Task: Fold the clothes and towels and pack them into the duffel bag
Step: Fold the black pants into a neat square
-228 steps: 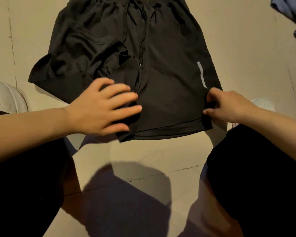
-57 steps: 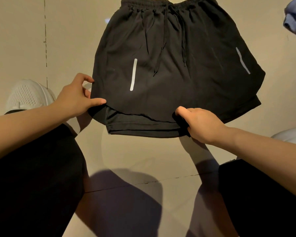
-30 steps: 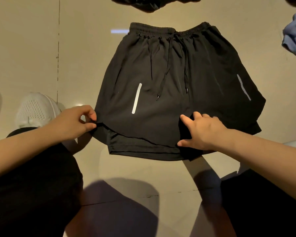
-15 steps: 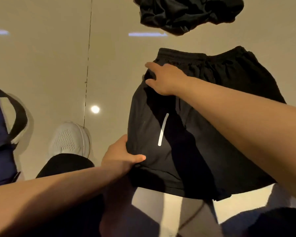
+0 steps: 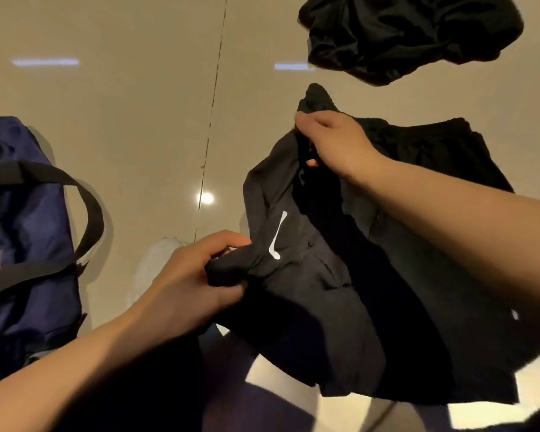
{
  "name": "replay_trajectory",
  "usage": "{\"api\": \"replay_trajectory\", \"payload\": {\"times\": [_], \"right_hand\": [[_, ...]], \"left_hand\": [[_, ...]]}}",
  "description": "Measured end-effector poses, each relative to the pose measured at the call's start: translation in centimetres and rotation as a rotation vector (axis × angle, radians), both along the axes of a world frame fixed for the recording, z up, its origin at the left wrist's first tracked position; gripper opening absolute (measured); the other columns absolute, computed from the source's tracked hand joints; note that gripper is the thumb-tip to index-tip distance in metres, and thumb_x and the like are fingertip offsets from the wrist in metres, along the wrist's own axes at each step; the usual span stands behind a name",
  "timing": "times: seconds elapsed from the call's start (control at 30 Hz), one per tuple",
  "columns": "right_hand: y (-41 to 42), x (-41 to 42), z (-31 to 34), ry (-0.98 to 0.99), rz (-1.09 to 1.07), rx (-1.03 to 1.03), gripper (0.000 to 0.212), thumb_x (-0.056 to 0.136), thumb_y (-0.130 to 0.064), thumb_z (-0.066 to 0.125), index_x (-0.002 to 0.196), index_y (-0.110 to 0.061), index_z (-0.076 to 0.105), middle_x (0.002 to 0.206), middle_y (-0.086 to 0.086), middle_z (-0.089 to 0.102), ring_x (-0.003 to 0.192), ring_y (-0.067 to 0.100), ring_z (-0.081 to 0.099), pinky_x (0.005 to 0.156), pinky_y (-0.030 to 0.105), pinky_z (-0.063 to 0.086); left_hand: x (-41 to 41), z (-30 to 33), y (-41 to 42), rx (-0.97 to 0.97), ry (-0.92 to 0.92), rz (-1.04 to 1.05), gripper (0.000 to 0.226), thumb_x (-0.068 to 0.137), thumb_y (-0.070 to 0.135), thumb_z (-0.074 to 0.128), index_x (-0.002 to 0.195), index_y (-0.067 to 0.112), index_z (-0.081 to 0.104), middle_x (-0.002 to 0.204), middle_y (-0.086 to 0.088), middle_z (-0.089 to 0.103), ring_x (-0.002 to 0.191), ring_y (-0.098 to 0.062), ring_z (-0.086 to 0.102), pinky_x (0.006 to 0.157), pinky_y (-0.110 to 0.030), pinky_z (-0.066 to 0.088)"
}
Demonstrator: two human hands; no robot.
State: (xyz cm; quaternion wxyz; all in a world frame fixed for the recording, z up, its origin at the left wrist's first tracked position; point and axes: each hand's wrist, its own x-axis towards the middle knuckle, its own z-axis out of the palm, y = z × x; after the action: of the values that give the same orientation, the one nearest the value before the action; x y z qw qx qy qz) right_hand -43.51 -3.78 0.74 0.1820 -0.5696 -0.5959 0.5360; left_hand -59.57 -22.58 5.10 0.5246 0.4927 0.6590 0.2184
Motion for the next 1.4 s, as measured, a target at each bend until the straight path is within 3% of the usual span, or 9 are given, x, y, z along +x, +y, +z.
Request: {"api": "replay_trajectory", "payload": {"times": [0.27,0.43,0.53,0.63,0.77,0.93,1.07,1.2,1.4], "right_hand": [[-0.9,14.2,2.1,-0.077,-0.25,0.001,0.033,0.085,-0.047,0.066,0.105,-0.021,0.064,0.105,-0.008,0.063,0.091,0.006,0.059,0.072,0.02,0.043],[-1.3,23.4,-0.4,-0.303,-0.32,-0.003,0.071,0.078,-0.009,0.075,0.139,-0.019,0.04,0.132,0.003,0.047,0.112,0.022,0.054,0.09,0.032,0.048],[-2.6,27.1,-1.2,-0.287,-0.384,-0.112,0.076,0.083,-0.003,0.069,0.145,-0.023,0.029,0.129,0.009,0.045,0.091,0.025,0.06,0.073,0.035,0.058],[-6.1,28.7,-1.0,-0.231,-0.323,-0.199,0.066,0.09,-0.018,0.066,0.144,-0.021,0.027,0.104,0.007,0.054,0.072,0.021,0.061,0.07,0.034,0.059],[-11.8,29.5,-1.5,-0.449,-0.073,-0.158,0.067,0.086,-0.032,0.07,0.14,-0.026,0.031,0.113,-0.001,0.05,0.087,0.021,0.063,0.082,0.035,0.054],[-14.3,29.0,-3.8,-0.518,-0.144,-0.205,0.048,0.083,-0.029,0.074,0.121,-0.018,0.047,0.092,0.0,0.055,0.084,0.019,0.057,0.074,0.029,0.042],[-13.9,28.7,-4.3,-0.336,-0.314,-0.301,0.024,0.083,-0.018,0.073,0.087,0.0,0.058,0.075,0.007,0.057,0.071,0.021,0.054,0.072,0.035,0.046],[-13.6,28.5,-3.3,-0.115,-0.403,-0.285,0.008,0.092,-0.019,0.062,0.085,-0.018,0.057,0.099,0.006,0.065,0.093,0.023,0.062,0.087,0.039,0.05],[-13.2,28.7,-2.6,-0.217,-0.433,-0.1,0.017,0.098,-0.023,0.053,0.083,-0.023,0.044,0.078,0.01,0.057,0.05,0.019,0.051,0.041,0.024,0.041]], "left_hand": [[12.9,0.9,3.2,0.209,-0.107,-0.558,0.046,0.076,0.005,0.066,0.115,0.029,0.059,0.092,0.017,0.064,0.085,-0.002,0.061,0.076,-0.025,0.047],[22.1,-0.3,3.3,0.101,-0.16,-0.842,0.076,0.087,0.02,0.066,0.144,0.044,0.022,0.132,0.01,0.051,0.116,-0.004,0.049,0.097,-0.02,0.041],[22.3,-2.0,2.3,0.186,-0.158,-1.038,0.071,0.09,0.028,0.064,0.147,0.038,0.022,0.134,0.01,0.043,0.117,-0.006,0.047,0.098,-0.026,0.041],[19.3,-4.6,1.3,0.34,-0.014,-0.814,0.043,0.089,0.038,0.056,0.131,0.037,0.045,0.118,0.02,0.048,0.108,0.002,0.05,0.093,-0.025,0.041],[15.1,-7.0,2.6,0.438,0.173,-0.396,0.032,0.086,0.04,0.052,0.112,0.023,0.061,0.105,0.013,0.054,0.091,0.001,0.05,0.084,-0.011,0.04],[13.1,-9.0,4.9,-0.133,0.09,0.129,0.03,0.094,0.026,0.06,0.122,0.021,0.053,0.107,-0.001,0.061,0.092,-0.019,0.064,0.084,-0.032,0.052],[14.6,-9.3,4.1,-0.313,-0.127,0.138,0.035,0.088,0.019,0.069,0.121,0.015,0.057,0.1,-0.003,0.065,0.083,-0.018,0.065,0.077,-0.03,0.054],[15.6,-8.9,4.6,-0.312,-0.138,0.132,0.024,0.088,0.014,0.068,0.109,0.014,0.055,0.096,-0.007,0.064,0.073,-0.012,0.061,0.063,-0.023,0.049],[13.0,-6.7,6.1,-0.058,-0.012,0.115,0.04,0.094,0.027,0.061,0.128,0.028,0.04,0.08,-0.003,0.052,0.074,-0.014,0.057,0.067,-0.029,0.052]]}}
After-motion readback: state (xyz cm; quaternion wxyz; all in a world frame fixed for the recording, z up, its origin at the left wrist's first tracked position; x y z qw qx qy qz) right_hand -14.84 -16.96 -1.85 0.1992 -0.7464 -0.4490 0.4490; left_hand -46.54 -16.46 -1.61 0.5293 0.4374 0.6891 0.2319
